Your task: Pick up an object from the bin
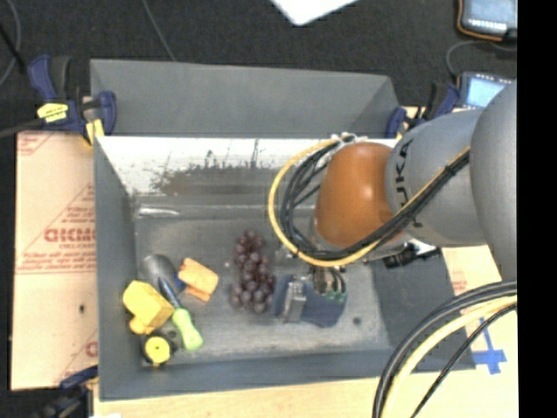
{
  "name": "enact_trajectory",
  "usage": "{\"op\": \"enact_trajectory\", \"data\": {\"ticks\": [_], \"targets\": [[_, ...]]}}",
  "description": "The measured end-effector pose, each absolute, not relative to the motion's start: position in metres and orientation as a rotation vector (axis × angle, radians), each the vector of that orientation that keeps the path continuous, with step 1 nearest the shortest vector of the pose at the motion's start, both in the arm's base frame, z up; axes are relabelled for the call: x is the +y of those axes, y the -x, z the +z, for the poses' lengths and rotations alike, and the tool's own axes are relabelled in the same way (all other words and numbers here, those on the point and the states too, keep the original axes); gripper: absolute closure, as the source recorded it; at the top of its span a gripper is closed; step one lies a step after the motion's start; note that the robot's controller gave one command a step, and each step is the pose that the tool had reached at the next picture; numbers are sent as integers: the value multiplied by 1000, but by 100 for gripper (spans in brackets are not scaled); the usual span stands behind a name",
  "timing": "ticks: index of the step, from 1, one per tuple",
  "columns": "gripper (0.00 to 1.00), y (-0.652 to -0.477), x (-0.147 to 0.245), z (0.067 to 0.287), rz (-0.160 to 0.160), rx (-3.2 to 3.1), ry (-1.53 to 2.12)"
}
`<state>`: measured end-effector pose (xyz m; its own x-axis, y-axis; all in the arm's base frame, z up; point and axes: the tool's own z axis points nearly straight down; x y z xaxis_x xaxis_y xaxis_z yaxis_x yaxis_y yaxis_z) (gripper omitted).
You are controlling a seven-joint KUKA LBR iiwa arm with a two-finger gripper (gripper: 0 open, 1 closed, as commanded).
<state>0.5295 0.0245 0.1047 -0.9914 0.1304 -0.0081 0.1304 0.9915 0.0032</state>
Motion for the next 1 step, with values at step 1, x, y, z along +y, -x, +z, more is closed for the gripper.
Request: {"op": "enact_trajectory", "data": {"ticks": [1], "targets": [[0,-536,31,76,0,3131,-105]]}}
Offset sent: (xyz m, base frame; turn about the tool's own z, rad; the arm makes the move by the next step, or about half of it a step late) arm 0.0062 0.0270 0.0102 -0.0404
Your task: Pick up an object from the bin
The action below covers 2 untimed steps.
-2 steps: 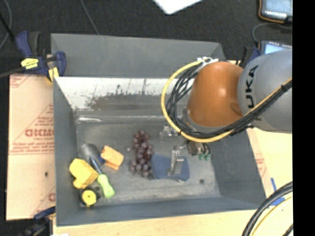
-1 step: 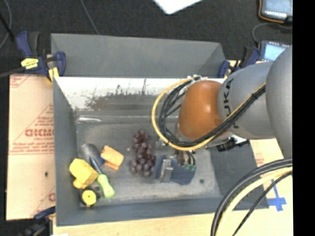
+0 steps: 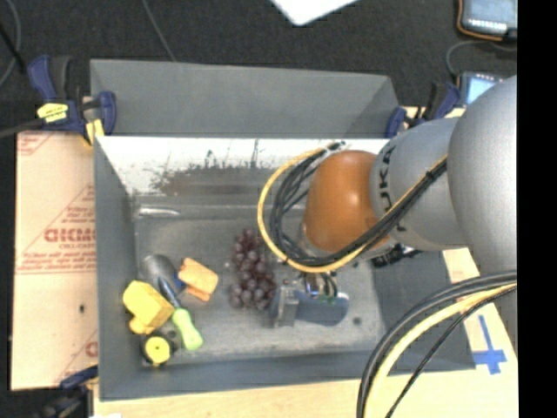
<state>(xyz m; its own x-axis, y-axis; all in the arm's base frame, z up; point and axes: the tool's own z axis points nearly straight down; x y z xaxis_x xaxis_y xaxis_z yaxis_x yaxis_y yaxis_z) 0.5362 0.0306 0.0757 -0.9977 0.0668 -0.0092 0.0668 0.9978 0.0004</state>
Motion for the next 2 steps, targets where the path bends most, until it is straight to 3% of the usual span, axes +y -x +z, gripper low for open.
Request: {"op": "enact_trajectory", "data": {"ticks": [1,2], "targets": [[0,-536,47,107,4,3129,-127],[100,-547,60,79,-13,3121,-20]]}}
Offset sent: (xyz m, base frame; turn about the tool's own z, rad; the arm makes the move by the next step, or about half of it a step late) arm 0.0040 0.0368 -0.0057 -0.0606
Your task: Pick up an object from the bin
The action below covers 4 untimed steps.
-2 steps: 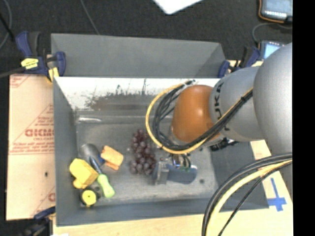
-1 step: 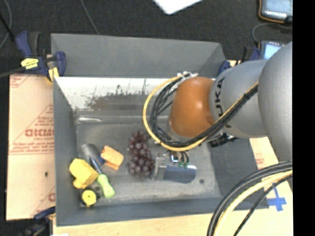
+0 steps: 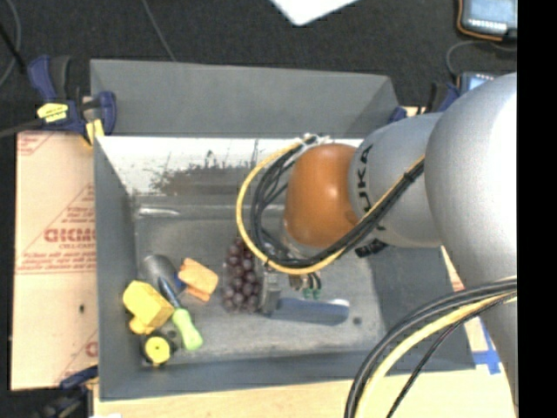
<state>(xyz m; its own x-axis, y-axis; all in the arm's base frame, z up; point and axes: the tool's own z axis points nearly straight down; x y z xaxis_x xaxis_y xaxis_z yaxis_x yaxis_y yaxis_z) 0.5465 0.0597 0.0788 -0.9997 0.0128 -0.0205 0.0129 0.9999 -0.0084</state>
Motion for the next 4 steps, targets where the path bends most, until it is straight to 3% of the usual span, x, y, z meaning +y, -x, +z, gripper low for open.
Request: {"op": "enact_trajectory", "data": {"ticks": [2,4], "targets": [[100,-545,59,85,-13,3124,-21],[100,-544,61,121,-9,3125,-22]]}}
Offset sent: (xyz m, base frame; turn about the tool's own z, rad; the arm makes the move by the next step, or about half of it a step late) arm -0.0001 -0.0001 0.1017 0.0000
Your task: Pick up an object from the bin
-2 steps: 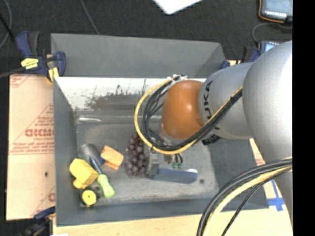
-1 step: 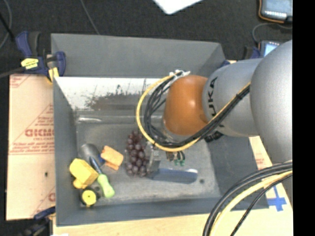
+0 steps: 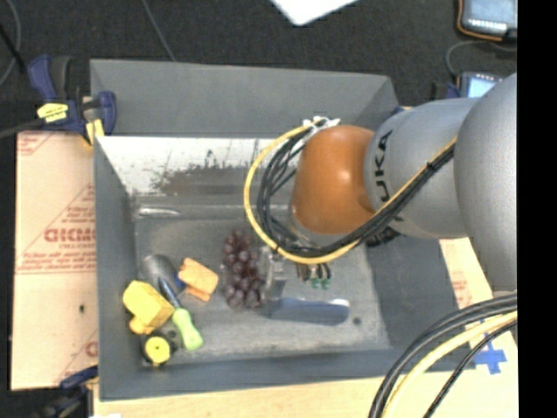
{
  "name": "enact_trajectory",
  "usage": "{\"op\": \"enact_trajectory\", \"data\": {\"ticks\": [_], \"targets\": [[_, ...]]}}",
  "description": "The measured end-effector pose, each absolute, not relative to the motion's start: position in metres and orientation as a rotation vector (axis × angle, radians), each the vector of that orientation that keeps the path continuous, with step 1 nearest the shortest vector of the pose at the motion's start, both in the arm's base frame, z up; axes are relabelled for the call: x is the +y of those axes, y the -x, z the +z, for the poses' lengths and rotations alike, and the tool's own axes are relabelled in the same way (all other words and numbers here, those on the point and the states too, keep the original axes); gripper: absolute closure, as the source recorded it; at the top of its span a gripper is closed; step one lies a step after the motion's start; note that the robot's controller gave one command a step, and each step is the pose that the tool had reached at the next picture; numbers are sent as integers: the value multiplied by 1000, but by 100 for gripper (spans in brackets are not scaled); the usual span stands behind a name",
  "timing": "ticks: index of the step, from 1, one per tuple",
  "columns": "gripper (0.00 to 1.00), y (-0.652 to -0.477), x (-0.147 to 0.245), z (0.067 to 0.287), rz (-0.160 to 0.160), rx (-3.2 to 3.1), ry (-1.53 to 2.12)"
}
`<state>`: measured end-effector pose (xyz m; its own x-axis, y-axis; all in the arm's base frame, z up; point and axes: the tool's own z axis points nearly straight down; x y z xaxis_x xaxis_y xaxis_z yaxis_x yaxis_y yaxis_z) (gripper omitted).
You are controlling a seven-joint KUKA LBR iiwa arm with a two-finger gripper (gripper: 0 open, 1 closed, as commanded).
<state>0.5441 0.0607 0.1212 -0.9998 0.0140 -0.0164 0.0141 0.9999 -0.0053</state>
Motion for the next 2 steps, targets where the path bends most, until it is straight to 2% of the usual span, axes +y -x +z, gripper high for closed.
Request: {"op": "enact_trajectory", "data": {"ticks": [2], "targets": [[100,-545,61,147,-6,3120,-22]]}}
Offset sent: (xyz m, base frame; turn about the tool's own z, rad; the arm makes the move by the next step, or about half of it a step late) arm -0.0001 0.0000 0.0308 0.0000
